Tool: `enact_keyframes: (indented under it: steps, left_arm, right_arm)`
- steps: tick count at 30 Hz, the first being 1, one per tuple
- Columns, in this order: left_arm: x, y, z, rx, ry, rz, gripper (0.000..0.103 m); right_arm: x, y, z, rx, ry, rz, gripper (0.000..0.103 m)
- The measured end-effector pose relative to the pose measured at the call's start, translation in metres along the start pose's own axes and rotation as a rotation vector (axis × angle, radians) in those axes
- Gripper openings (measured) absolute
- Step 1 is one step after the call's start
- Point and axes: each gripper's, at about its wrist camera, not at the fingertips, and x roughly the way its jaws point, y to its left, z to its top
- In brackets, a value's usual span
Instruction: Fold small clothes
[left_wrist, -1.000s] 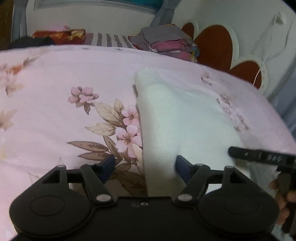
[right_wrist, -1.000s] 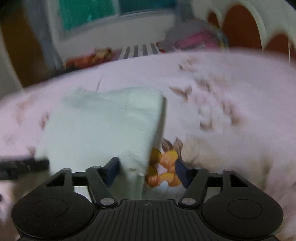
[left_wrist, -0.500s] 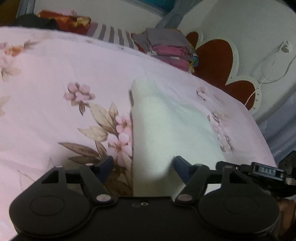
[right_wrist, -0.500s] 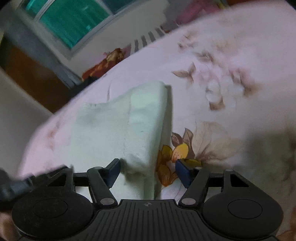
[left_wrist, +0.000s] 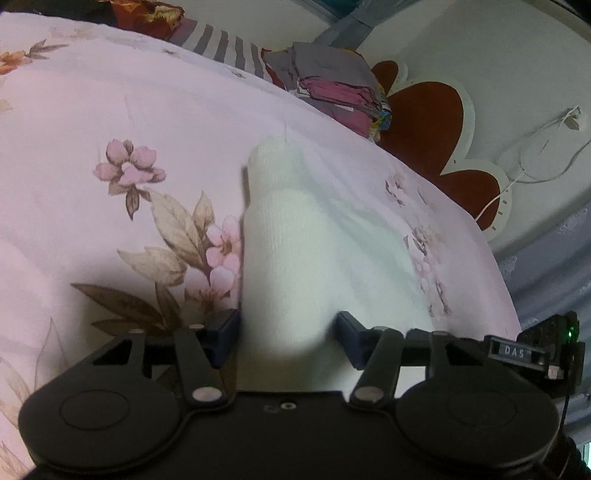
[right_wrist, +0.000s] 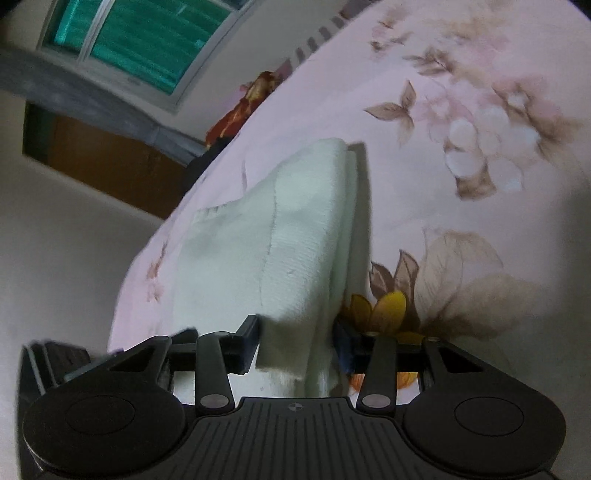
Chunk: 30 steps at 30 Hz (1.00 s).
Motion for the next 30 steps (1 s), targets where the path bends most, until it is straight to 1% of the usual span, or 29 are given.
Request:
enact_keyframes:
  steps: [3,4,6,8,9,13,15,19,25,30]
  left_arm:
    - [0.005,-0.006,-0.001,0.024,-0.005,0.033,0.054]
    - [0.007,-0.010,-0.001,0.039,-0.011,0.046,0.053]
    - [0.011,-0.021,0.000,0.082,-0.019,0.091,0.046]
    - [0.009,-0.032,0.002,0.128,-0.031,0.123,0.039]
    - [0.008,-0.038,0.002,0.157,-0.035,0.140,0.037]
    - [0.003,-0.054,0.000,0.236,-0.050,0.179,0.034]
    - [-0.001,-0.057,-0.001,0.251,-0.057,0.181,0.034]
    - [-0.008,-0.059,-0.002,0.268,-0.065,0.176,0.034]
    - [-0.021,-0.057,0.000,0.285,-0.076,0.143,0.034]
    - [-0.045,-0.043,0.002,0.296,-0.091,0.109,0.034]
  right_arm:
    - [0.000,-0.003,-0.001,-0.012,-0.008,0.010,0.044]
    - [0.001,-0.001,-0.002,-0.029,-0.010,0.000,0.044]
    - [0.007,0.017,-0.004,-0.122,-0.013,-0.064,0.043]
    - [0.013,0.035,-0.009,-0.221,-0.018,-0.129,0.038]
    - [0.014,0.041,-0.011,-0.251,-0.025,-0.147,0.035]
    - [0.011,0.049,-0.016,-0.278,-0.047,-0.167,0.030]
    - [0.008,0.051,-0.023,-0.276,-0.057,-0.165,0.029]
    - [0.007,0.054,-0.023,-0.277,-0.071,-0.170,0.029]
    - [0.005,0.079,-0.019,-0.313,-0.100,-0.194,0.029]
    - [0.003,0.105,-0.029,-0.337,-0.130,-0.214,0.029]
